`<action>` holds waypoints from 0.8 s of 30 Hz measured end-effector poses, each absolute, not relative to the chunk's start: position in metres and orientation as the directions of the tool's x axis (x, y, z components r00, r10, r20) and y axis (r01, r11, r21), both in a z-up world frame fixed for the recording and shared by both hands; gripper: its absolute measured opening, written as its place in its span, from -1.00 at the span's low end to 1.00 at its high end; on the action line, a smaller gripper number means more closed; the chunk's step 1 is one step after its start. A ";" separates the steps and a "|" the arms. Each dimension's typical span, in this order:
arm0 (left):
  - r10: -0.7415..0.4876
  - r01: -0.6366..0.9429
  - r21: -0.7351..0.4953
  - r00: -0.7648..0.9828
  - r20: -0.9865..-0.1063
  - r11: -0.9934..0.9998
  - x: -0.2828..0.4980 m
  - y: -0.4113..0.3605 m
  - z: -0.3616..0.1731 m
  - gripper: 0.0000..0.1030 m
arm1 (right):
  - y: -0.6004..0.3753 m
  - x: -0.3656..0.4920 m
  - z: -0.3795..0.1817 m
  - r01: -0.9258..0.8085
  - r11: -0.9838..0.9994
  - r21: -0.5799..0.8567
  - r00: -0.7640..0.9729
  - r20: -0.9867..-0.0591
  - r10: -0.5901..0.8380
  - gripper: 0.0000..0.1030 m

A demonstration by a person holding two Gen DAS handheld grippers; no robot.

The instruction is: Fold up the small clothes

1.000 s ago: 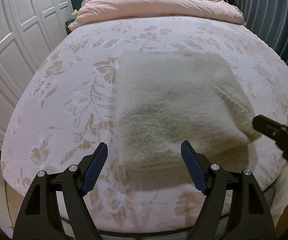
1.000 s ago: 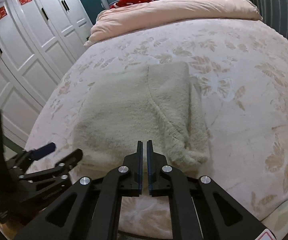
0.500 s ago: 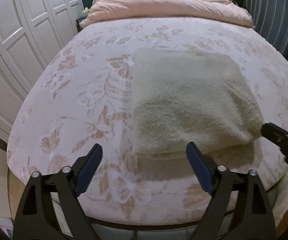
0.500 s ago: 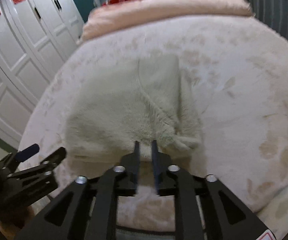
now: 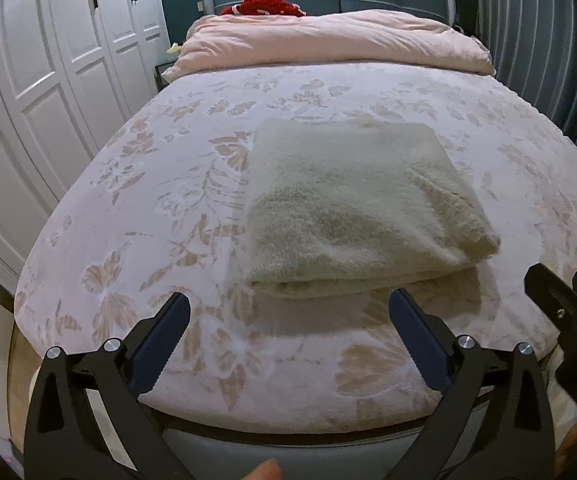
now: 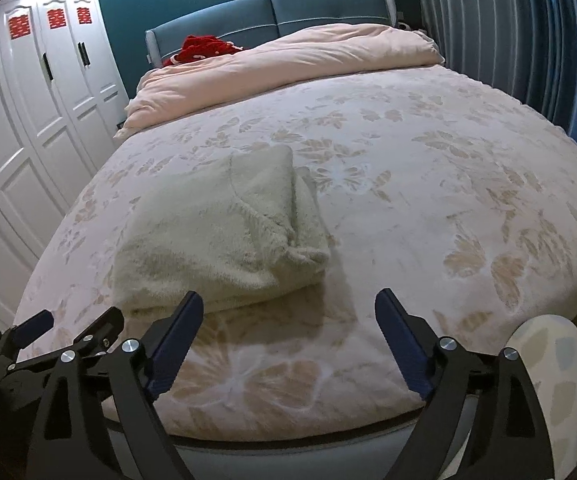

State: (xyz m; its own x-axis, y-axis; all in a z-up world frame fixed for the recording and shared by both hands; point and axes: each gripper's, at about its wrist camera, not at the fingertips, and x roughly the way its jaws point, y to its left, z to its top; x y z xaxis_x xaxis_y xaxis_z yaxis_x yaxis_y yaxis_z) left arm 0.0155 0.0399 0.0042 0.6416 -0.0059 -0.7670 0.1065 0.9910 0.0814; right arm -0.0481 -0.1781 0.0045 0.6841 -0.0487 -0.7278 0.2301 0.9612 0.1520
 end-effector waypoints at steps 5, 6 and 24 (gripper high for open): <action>0.024 0.075 0.097 0.660 -0.751 0.993 0.009 0.040 0.002 0.90 | -0.168 -0.057 0.006 0.213 0.971 0.109 0.697 -0.714 -0.072 0.67; 0.026 0.068 0.093 0.659 -0.752 0.993 0.009 0.041 0.002 0.90 | -0.167 -0.058 0.006 0.211 0.972 0.106 0.697 -0.713 -0.073 0.67; 0.057 0.027 0.101 0.663 -0.746 0.995 0.007 0.050 -0.001 0.89 | -0.153 -0.060 0.002 0.199 0.975 0.096 0.690 -0.720 -0.070 0.67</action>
